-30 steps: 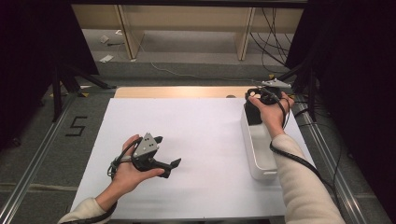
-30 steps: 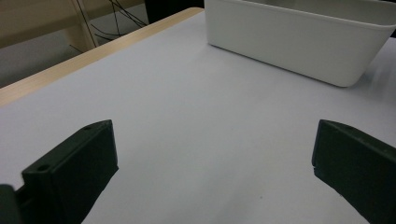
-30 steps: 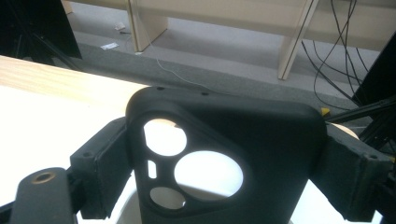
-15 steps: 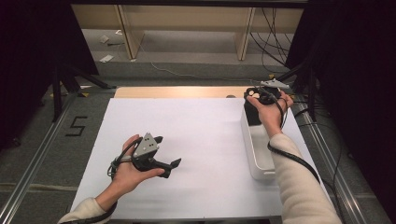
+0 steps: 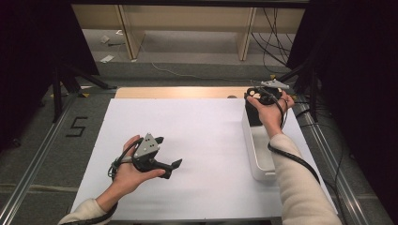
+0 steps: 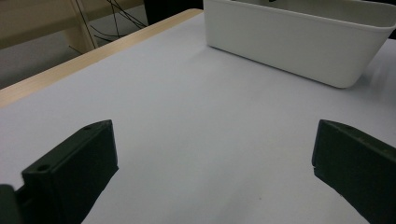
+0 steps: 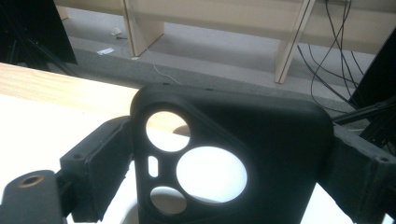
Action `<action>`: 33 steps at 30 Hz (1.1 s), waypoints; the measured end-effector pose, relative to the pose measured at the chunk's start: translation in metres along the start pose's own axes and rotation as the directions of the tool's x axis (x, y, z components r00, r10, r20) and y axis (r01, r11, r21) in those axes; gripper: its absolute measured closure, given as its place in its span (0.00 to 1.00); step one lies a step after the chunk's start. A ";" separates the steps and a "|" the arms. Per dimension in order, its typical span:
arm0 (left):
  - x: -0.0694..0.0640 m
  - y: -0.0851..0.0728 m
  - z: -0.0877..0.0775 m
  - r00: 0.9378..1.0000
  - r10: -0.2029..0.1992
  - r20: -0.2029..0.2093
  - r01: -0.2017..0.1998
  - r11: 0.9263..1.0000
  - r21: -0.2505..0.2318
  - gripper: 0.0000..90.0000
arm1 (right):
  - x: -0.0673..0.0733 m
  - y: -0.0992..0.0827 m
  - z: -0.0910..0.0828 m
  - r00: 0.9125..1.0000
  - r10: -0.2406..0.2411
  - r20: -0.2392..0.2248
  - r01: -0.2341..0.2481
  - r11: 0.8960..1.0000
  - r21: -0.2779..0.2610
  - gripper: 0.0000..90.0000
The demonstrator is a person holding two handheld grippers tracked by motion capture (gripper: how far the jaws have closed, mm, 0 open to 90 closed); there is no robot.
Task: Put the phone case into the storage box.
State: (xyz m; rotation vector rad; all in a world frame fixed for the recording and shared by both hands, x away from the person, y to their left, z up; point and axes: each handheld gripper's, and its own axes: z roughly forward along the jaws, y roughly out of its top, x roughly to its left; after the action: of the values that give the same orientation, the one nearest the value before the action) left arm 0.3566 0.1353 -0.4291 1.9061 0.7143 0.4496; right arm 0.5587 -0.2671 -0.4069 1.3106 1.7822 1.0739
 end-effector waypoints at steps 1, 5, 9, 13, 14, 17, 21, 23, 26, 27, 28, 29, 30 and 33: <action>0.000 0.000 0.000 1.000 0.000 0.000 0.000 1.000 0.000 0.00 | 0.000 0.000 0.000 1.000 -0.001 0.002 0.001 1.000 0.001 0.11; 0.000 0.000 0.000 1.000 -0.001 0.000 0.001 1.000 0.000 0.00 | 0.000 0.000 0.001 1.000 -0.003 0.001 0.003 1.000 0.002 0.08; 0.000 0.000 0.000 1.000 -0.002 -0.001 0.002 1.000 -0.001 0.00 | 0.000 -0.001 0.001 1.000 -0.003 0.000 0.003 1.000 0.003 0.06; 0.000 0.000 0.000 1.000 -0.001 -0.001 0.001 1.000 -0.001 0.00 | 0.000 -0.001 0.001 1.000 -0.011 0.007 0.011 1.000 0.002 0.03; 0.000 0.000 0.000 1.000 -0.002 -0.001 0.002 1.000 -0.001 0.00 | 0.000 -0.001 0.001 1.000 -0.012 0.009 0.012 1.000 0.001 0.02; 0.000 0.000 0.000 1.000 -0.001 0.000 0.001 1.000 -0.001 0.00 | 0.000 0.000 0.001 1.000 -0.016 0.011 0.017 1.000 -0.006 0.01; 0.000 0.000 0.000 1.000 -0.002 -0.001 0.002 1.000 -0.001 0.00 | -0.001 0.000 0.000 1.000 -0.015 0.020 0.015 1.000 -0.004 0.01; 0.000 0.000 0.000 1.000 -0.002 0.000 0.002 1.000 -0.002 0.00 | -0.001 0.000 0.000 1.000 -0.013 0.022 0.013 1.000 -0.011 0.00; 0.000 0.000 0.000 1.000 -0.001 0.001 0.001 1.000 -0.002 0.00 | -0.003 0.002 -0.001 1.000 -0.012 0.027 0.012 1.000 -0.023 0.00; 0.000 0.000 0.000 1.000 -0.001 0.001 0.001 1.000 -0.002 0.00 | -0.003 0.002 -0.002 1.000 -0.010 0.029 0.011 1.000 -0.026 0.00; 0.000 0.000 0.000 1.000 -0.001 0.001 0.001 1.000 -0.001 0.00 | -0.004 0.003 -0.003 1.000 -0.008 0.030 0.008 0.999 -0.031 0.00; 0.000 0.000 0.000 1.000 -0.001 0.001 0.001 1.000 -0.001 0.00 | -0.004 0.003 -0.003 1.000 -0.004 0.026 0.005 1.000 -0.028 0.00; 0.000 0.000 0.000 1.000 -0.001 0.000 0.001 1.000 0.000 0.00 | -0.005 0.004 -0.003 1.000 -0.006 0.028 0.006 1.000 -0.031 0.00; 0.000 0.000 0.000 1.000 -0.001 0.000 0.001 1.000 0.000 0.00 | -0.006 0.005 -0.004 1.000 -0.002 0.027 0.003 0.999 -0.037 0.00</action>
State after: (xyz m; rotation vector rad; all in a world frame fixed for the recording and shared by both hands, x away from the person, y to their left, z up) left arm 0.3568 0.1352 -0.4293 1.9060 0.7157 0.4488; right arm 0.5584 -0.2727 -0.4001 1.2950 1.7362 1.0781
